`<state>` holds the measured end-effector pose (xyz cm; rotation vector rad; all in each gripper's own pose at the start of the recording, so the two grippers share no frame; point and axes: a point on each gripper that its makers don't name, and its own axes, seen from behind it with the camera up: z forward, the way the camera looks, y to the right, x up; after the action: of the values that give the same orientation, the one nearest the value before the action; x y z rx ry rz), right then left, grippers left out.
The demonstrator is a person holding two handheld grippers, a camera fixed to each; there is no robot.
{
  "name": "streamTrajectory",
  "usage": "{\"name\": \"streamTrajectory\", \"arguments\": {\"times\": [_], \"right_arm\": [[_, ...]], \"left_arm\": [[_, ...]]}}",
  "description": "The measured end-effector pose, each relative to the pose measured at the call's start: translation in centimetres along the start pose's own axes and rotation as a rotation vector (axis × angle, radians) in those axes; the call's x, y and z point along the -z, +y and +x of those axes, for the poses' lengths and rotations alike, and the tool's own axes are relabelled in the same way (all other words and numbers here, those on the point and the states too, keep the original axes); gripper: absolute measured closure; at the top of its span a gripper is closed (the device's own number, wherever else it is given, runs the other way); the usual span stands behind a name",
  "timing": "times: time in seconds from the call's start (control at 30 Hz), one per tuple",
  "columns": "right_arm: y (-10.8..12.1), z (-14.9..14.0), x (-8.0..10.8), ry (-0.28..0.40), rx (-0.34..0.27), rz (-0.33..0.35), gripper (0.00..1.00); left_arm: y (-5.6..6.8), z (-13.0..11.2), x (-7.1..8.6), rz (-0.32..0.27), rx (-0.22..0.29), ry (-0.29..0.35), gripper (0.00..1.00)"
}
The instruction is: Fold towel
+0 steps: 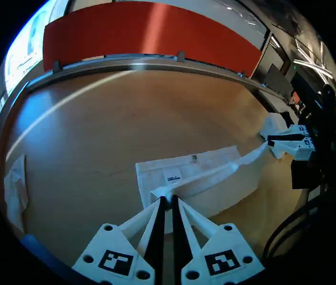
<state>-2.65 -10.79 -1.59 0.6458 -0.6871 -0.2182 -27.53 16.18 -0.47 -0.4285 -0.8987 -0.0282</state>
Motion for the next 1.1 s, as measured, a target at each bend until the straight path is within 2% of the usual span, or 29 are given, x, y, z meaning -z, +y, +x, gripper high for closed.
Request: {"name": "streamTrajectory", "arguments": {"times": [0.27,0.57,0.77,0.83,0.87,1.07,1.1], "right_arm": [[0.6,-0.4,-1.4,-0.015,-0.007,-0.001,0.91],[1.0,-1.0,-3.0,-0.033,-0.009,-0.007,0.91],[1.8,-1.4,-3.8,-0.038,-0.019,-0.036,0.88],[2.3,-1.5,-3.9,-0.039,-0.017,-0.055,0.82],[2.6,-1.5,-3.9,-0.040,-0.016,-0.067,0.76],[3.2,-1.6,-3.4,-0.041,-0.008,-0.095,0.43],[3.2,-1.6,-3.3,-0.039,-0.008,-0.097,0.37]], "left_arm": [[-0.8,0.0,-1.8,0.016,-0.027,-0.019,0.90],[-2.0,0.2,-3.9,0.038,-0.025,-0.024,0.90],[-2.6,0.0,-4.9,0.069,-0.009,-0.034,0.89],[-2.9,0.0,-4.9,0.085,-0.001,-0.031,0.87],[-3.1,0.1,-5.0,0.093,0.004,-0.029,0.86],[-4.1,0.8,-4.5,0.125,0.012,-0.010,0.62],[-4.1,0.9,-4.4,0.125,0.012,-0.008,0.50]]}}
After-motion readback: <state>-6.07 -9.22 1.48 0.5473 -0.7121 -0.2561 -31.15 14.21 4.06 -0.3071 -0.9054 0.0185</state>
